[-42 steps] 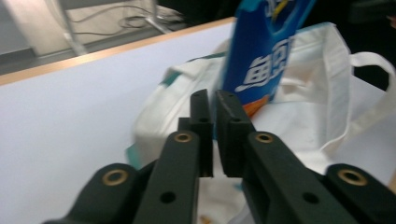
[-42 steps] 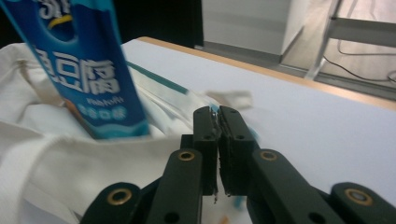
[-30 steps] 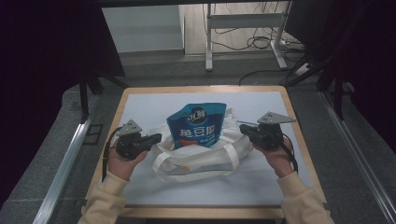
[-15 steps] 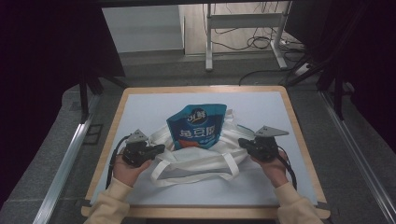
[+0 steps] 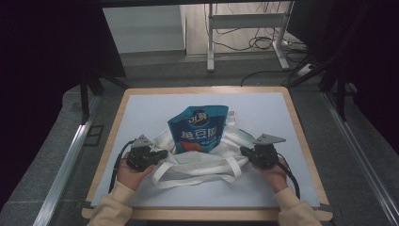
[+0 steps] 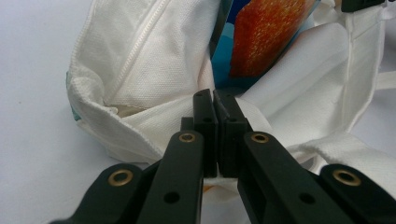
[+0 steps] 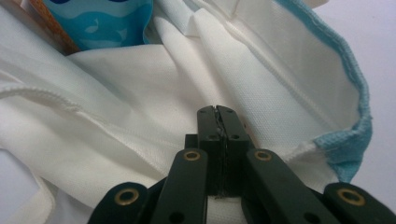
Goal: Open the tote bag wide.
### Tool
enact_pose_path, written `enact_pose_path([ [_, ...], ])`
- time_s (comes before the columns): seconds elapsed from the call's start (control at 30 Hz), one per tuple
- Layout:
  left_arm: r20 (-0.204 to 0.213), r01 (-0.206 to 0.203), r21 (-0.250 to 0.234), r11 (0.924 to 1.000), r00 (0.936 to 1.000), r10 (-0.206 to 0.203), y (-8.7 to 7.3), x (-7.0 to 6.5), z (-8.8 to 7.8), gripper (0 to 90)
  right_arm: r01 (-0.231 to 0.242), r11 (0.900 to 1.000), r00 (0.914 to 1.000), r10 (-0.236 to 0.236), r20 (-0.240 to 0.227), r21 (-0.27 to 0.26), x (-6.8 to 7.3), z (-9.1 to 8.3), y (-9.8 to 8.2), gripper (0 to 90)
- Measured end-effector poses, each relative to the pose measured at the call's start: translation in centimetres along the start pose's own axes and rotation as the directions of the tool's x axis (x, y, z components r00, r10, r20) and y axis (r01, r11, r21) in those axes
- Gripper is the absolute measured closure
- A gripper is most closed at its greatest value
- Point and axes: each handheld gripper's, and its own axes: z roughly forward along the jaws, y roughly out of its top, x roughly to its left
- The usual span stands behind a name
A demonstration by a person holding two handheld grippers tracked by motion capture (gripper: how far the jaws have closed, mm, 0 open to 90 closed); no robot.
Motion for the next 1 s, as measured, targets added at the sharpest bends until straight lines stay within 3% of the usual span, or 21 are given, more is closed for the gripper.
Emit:
enact_pose_path([
  [0.63, -0.001, -0.011, -0.008, 0.9999, 0.9999, 0.011, 0.3, -0.4, -0.3, 87.4, 0.001, 1.0, 1.0, -0.001, 0.008, -0.013, 0.3, -0.1, -0.1, 88.3],
  [0.8, -0.012, -0.052, -0.038, 0.9979, 0.9986, 0.051, 1.6, -1.1, -0.8, 87.0, 0.006, 0.998, 1.0, -0.006, 0.0, -0.067, 0.8, -0.9, 1.2, 88.4],
  [1.0, -0.025, -0.039, -0.015, 0.9991, 0.999, 0.038, 3.1, -0.6, 0.4, 87.3, 0.041, 0.994, 0.9982, -0.045, -0.039, -0.099, 2.4, -0.7, 3.0, 88.3],
])
